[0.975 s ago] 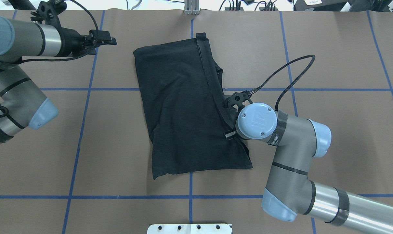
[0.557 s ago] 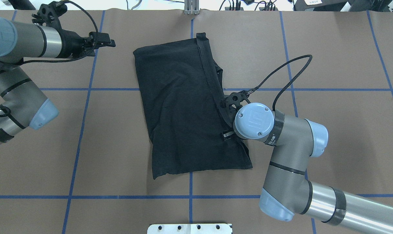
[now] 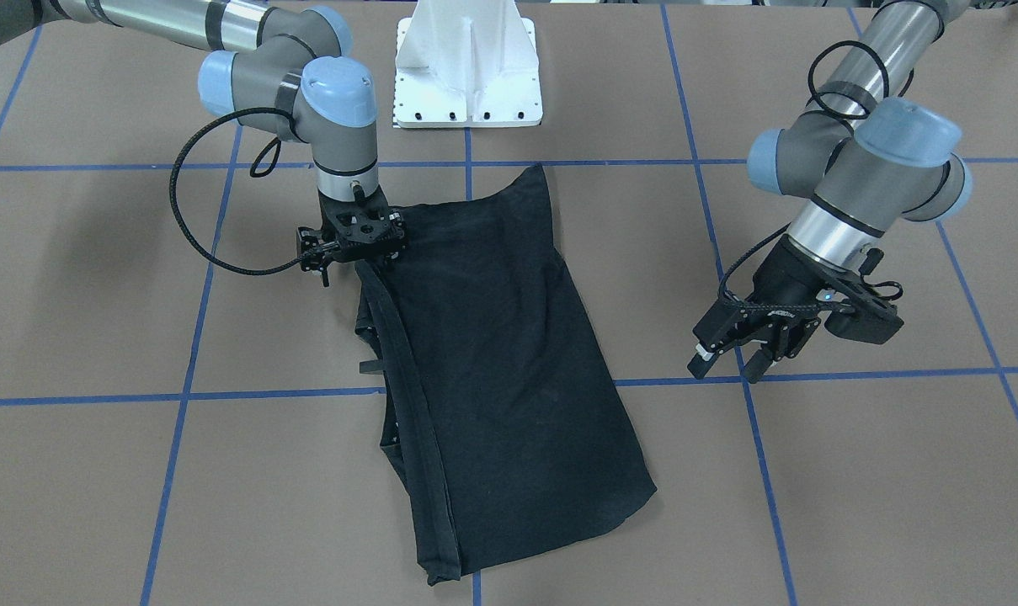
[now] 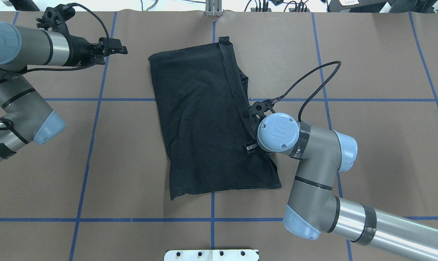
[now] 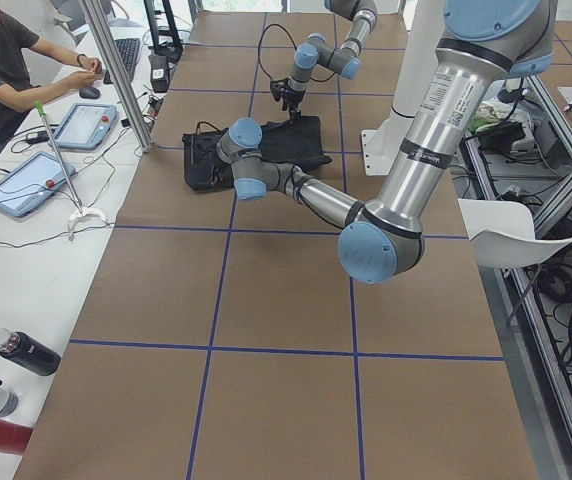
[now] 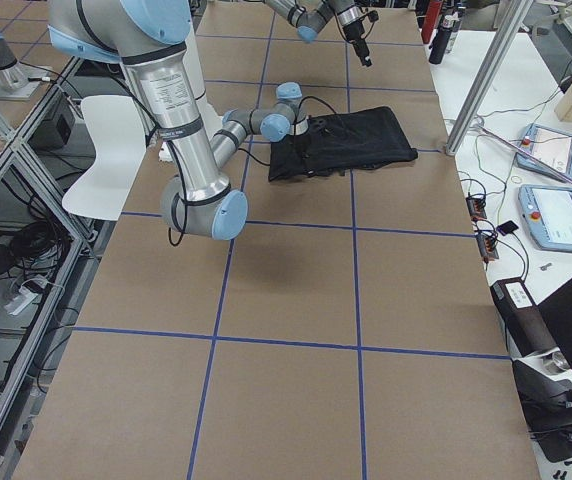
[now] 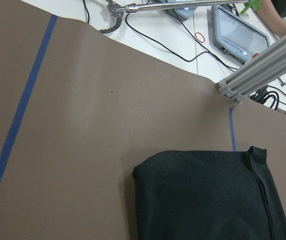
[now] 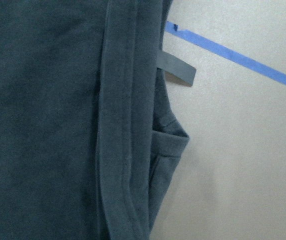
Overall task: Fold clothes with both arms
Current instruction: 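Press and push the shirt's side edge with the right gripper to straighten it, then lift the right gripper and move it to the shirt's far side edge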
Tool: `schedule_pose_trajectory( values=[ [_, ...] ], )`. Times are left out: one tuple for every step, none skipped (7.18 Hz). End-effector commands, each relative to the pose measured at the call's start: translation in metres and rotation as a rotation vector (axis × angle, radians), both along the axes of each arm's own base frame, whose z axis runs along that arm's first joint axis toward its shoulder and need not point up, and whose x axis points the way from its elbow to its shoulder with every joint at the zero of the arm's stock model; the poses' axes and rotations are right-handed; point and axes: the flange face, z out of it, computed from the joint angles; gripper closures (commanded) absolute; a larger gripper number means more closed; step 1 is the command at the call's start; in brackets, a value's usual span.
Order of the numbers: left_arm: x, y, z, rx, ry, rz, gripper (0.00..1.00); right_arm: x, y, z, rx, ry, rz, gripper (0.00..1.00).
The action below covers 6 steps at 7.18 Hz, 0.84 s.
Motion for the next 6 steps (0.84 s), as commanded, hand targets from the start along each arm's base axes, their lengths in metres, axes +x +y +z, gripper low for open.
schedule_pose_trajectory(
  values=[
    [0.0, 0.0, -0.001, 0.001, 0.001, 0.0, 0.0, 0.02, -0.033, 0.018, 0.01, 0.044, 0.008, 0.02],
    [0.001, 0.0, -0.003, 0.004, 0.003, 0.001, 0.0, 0.031, -0.049, 0.03, 0.015, 0.071, 0.007, 0.02],
    [0.002, 0.001, -0.003, 0.002, 0.004, 0.003, 0.0, 0.041, -0.058, 0.048, 0.005, 0.091, 0.001, 0.02],
    [0.003, 0.0, -0.004, 0.004, 0.004, 0.003, 0.0, 0.06, -0.074, 0.053, 0.007, 0.077, -0.009, 0.02],
    [0.003, 0.0, -0.004, 0.005, 0.004, 0.004, 0.0, 0.075, -0.088, 0.043, -0.022, 0.031, -0.018, 0.02],
    [0.003, 0.0, -0.004, 0.005, 0.004, 0.005, 0.0, 0.08, -0.097, 0.024, -0.023, -0.006, -0.018, 0.02]
  ],
)
